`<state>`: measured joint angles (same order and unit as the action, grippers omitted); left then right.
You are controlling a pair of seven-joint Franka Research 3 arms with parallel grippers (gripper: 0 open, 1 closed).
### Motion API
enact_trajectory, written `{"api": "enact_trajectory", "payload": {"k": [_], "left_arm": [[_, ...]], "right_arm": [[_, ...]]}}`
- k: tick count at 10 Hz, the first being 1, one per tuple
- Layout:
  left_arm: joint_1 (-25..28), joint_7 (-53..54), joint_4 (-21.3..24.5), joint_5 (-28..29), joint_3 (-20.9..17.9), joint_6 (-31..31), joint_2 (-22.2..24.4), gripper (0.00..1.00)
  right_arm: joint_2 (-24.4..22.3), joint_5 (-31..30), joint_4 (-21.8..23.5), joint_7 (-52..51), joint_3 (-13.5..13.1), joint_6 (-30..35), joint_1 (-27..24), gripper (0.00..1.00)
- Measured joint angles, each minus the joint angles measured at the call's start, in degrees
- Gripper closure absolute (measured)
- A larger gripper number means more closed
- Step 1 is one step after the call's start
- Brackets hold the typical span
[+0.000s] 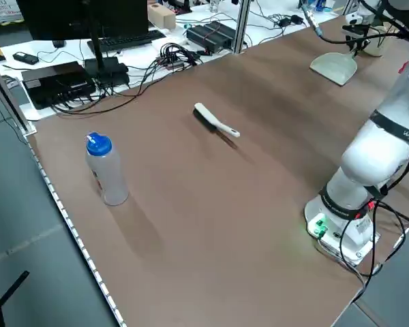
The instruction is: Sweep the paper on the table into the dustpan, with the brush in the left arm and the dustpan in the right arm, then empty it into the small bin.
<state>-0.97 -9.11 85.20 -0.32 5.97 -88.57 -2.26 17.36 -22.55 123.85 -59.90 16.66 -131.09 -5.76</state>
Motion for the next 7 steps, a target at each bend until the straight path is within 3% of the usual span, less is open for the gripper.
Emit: {"api": "enact_trajectory", "payload": {"k": [3,4,7], "left_arm": [[0.0,0.1,0.0,0.0,0.0,0.0,0.0,0.00],[-0.1,0.1,0.0,0.0,0.0,0.0,0.0,0.00],[-0.3,0.1,0.0,0.0,0.0,0.0,0.0,0.00]], "right_arm": [[0.0,0.0,0.0,-0.3,0.1,-0.1,0.2,0.66],[0.0,0.0,-0.1,-1.2,0.1,-0.2,0.2,0.55],[-0.2,-0.1,-1.7,-4.9,0.1,1.5,0.3,0.09]]}}
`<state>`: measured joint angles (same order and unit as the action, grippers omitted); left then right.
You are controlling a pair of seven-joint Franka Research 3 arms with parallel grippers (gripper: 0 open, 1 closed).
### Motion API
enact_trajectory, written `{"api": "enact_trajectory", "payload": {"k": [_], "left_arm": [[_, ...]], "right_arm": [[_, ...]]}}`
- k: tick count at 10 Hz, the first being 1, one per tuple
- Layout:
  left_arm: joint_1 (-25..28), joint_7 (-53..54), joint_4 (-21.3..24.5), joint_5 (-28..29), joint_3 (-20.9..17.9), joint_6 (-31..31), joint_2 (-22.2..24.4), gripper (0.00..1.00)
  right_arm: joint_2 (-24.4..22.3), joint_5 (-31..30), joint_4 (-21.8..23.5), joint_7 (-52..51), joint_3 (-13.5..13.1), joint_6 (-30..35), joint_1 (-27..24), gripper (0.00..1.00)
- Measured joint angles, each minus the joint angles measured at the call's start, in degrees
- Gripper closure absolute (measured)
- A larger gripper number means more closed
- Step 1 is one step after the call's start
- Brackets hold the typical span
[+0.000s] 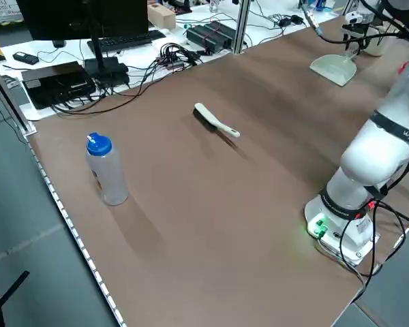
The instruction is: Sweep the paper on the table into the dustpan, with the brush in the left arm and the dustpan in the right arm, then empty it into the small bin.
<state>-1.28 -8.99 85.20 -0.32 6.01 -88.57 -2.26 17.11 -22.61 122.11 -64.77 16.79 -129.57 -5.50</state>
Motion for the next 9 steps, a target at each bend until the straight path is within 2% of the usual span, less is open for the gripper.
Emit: {"api": "enact_trajectory", "payload": {"k": [1,4,5,7,9], "left_arm": [[0.0,0.0,0.0,0.0,0.0,0.0,0.0,0.00],[-0.1,0.0,-0.1,0.0,0.4,0.0,0.0,0.00],[-0.1,0.0,-0.1,0.0,0.7,0.0,0.0,0.00],[-0.2,0.0,0.0,0.0,1.1,0.1,0.0,0.00],[-0.2,0.0,0.1,0.0,2.3,0.4,0.0,0.00]], "right_arm": [[-0.3,0.0,-1.6,-0.3,0.1,2.3,0.0,0.00],[-3.5,2.0,-7.1,-0.4,-0.2,6.5,0.0,0.00],[-5.6,4.9,-8.4,-0.4,-0.9,8.4,0.0,0.00],[-9.2,9.7,-13.1,2.2,-3.4,16.2,0.0,0.00],[-11.0,11.6,-18.6,9.7,-5.6,20.3,0.0,0.00]]}}
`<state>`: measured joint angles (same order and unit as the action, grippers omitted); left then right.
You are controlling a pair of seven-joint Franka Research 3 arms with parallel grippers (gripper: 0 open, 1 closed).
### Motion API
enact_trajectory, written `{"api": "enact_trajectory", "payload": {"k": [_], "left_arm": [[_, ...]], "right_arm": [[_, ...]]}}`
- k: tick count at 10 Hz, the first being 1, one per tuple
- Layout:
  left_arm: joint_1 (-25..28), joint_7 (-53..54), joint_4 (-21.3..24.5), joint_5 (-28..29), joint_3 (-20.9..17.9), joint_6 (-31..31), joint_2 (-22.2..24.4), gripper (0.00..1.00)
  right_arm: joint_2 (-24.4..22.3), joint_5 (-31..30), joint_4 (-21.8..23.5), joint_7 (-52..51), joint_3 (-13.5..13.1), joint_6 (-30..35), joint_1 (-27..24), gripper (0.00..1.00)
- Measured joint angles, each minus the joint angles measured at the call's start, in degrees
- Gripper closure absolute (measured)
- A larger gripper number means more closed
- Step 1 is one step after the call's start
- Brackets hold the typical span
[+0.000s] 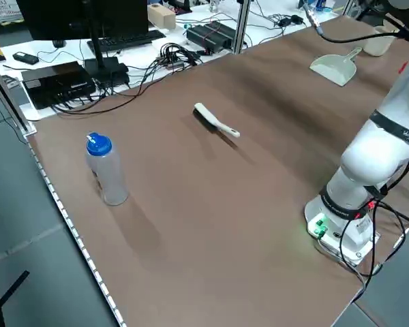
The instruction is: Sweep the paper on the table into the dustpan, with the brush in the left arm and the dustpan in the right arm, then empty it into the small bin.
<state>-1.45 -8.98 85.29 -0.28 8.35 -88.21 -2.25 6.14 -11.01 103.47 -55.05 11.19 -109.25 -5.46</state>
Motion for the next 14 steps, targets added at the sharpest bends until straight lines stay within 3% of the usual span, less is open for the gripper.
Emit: {"api": "enact_trajectory", "payload": {"k": [4,7,9,11,14], "left_arm": [[0.1,0.0,0.2,0.0,0.3,1.0,0.0,0.00],[0.2,0.0,0.3,0.0,0.3,1.6,0.0,0.00],[0.3,0.0,0.3,0.0,0.3,1.7,0.0,0.00],[0.3,0.0,0.3,0.0,0.3,1.7,0.0,0.00],[0.3,0.0,0.3,0.0,0.3,1.7,0.0,0.00]], "right_arm": [[-3.1,6.0,-9.2,22.2,-5.0,11.8,0.8,0.00],[-3.4,6.4,-18.1,43.0,-5.8,24.8,2.3,0.00],[-3.4,7.3,-21.9,46.7,-7.3,28.9,2.7,0.00],[-3.3,8.6,-22.3,49.4,-9.5,27.5,2.7,0.00],[-4.7,10.0,-16.3,52.5,-10.4,20.2,2.7,0.00]]}}
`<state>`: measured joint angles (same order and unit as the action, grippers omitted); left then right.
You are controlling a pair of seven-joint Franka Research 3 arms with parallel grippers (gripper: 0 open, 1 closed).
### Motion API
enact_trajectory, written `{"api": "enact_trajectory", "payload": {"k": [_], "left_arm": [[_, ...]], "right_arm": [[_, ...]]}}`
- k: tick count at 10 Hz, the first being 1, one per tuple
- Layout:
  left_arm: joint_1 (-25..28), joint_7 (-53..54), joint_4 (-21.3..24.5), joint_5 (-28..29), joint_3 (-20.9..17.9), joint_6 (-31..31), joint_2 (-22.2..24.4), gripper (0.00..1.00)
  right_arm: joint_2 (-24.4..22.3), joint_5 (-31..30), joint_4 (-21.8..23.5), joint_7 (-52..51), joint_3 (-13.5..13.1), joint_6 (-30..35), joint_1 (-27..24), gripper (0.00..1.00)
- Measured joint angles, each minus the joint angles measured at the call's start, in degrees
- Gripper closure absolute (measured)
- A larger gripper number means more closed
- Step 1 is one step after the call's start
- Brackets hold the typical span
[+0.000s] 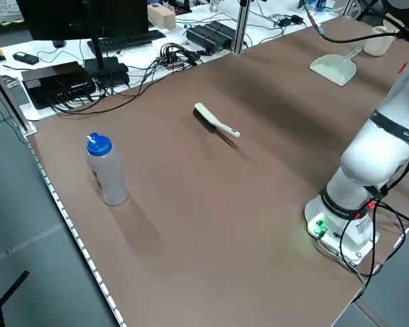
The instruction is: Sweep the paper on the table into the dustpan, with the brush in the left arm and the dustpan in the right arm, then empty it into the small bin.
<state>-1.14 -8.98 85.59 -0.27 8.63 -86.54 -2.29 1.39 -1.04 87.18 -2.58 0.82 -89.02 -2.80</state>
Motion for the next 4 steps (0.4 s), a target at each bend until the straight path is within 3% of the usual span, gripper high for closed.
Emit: {"api": "enact_trajectory", "payload": {"k": [4], "left_arm": [[0.0,0.0,0.0,0.0,0.0,0.0,0.0,0.00]], "right_arm": [[-2.2,0.6,2.4,3.1,-0.4,-0.3,0.0,0.00]]}}
